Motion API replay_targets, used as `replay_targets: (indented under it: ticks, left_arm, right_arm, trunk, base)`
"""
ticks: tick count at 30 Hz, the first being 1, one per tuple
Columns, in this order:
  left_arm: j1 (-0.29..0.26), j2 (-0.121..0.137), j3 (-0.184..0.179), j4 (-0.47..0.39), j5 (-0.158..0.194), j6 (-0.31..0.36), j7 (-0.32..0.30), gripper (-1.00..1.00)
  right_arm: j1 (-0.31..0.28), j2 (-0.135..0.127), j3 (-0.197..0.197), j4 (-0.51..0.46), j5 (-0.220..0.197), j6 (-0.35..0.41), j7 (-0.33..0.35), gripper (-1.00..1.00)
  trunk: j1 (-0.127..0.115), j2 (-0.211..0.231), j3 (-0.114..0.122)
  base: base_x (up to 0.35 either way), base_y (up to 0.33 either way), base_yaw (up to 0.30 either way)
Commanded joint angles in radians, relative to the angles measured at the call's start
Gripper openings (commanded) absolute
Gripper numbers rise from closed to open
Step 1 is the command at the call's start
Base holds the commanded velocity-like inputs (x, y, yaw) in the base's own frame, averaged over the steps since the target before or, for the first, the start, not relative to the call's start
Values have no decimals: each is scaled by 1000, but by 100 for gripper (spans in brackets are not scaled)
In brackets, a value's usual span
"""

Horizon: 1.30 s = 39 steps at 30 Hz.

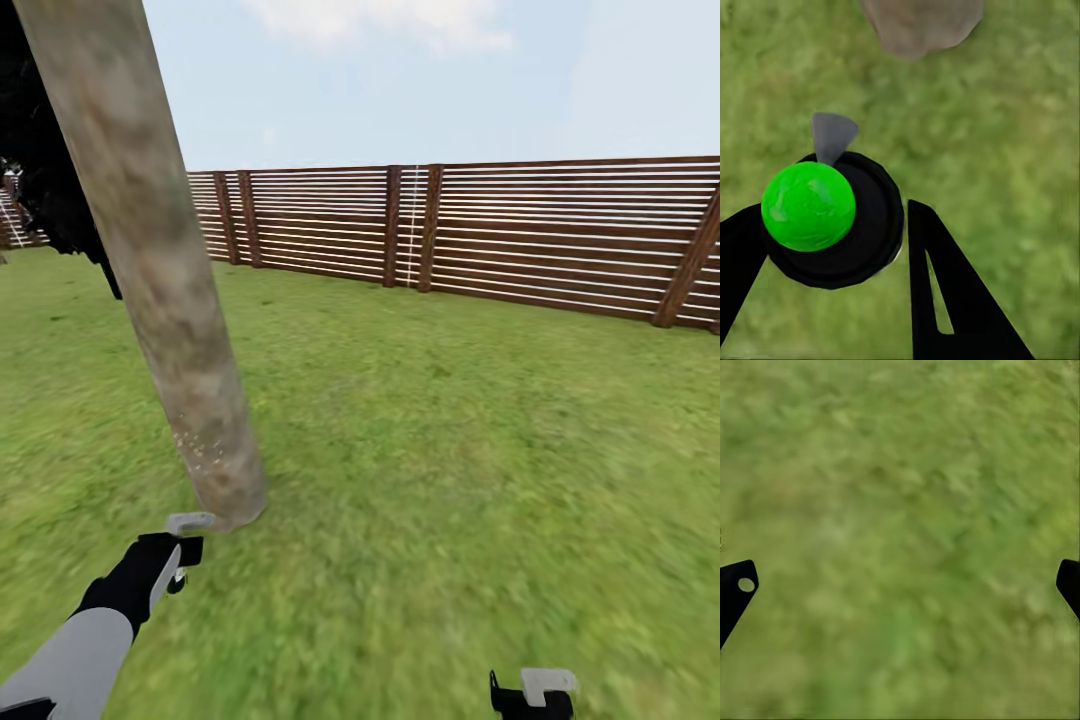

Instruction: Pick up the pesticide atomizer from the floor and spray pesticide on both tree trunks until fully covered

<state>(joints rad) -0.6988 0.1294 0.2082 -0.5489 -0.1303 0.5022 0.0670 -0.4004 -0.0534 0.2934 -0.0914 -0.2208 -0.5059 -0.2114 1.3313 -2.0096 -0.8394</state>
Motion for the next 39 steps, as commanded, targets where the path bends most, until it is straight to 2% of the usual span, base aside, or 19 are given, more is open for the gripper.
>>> replay_targets:
  ticks: [1,6,11,16,24,28,34,39]
  left_arm:
    - [-1,1,4,-1,-8,8,31,-100]
    - [-1,-4,6,0,-5,10,50,-100]
    - [-1,-7,5,0,-3,10,47,-100]
    - [-1,-11,3,0,-3,10,46,-100]
    - [-1,-10,6,-2,-3,9,49,-100]
    - [-1,-10,6,-2,-3,9,51,-100]
    - [-1,-11,7,-2,-2,8,48,-100]
    - [-5,-41,-3,-18,36,7,43,-100]
  right_arm:
    - [0,0,9,-1,-8,-2,-3,100]
    - [0,0,9,0,-8,-2,-3,100]
    - [0,0,9,1,-8,-2,-3,100]
    - [0,0,9,0,-8,-2,-3,100]
    - [0,0,9,-1,-8,-2,-4,100]
    - [0,-3,8,0,-8,-2,-5,100]
    - [0,-5,8,1,-8,-2,-5,100]
    - [0,-5,9,-1,-8,-2,-5,100]
  trunk:
    - [0,0,-1]
    - [0,0,-1]
    - [0,0,-1]
    - [0,0,-1]
    - [0,0,-1]
    - [0,0,-1]
    - [0,0,-1]
    - [0,0,-1]
  base:
    - [281,-156,270]
    - [282,-155,270]
    - [260,-167,47]
    - [-11,-265,16]
    - [-86,-273,252]
    - [103,-270,238]
    - [149,-265,26]
    - [-28,-235,84]
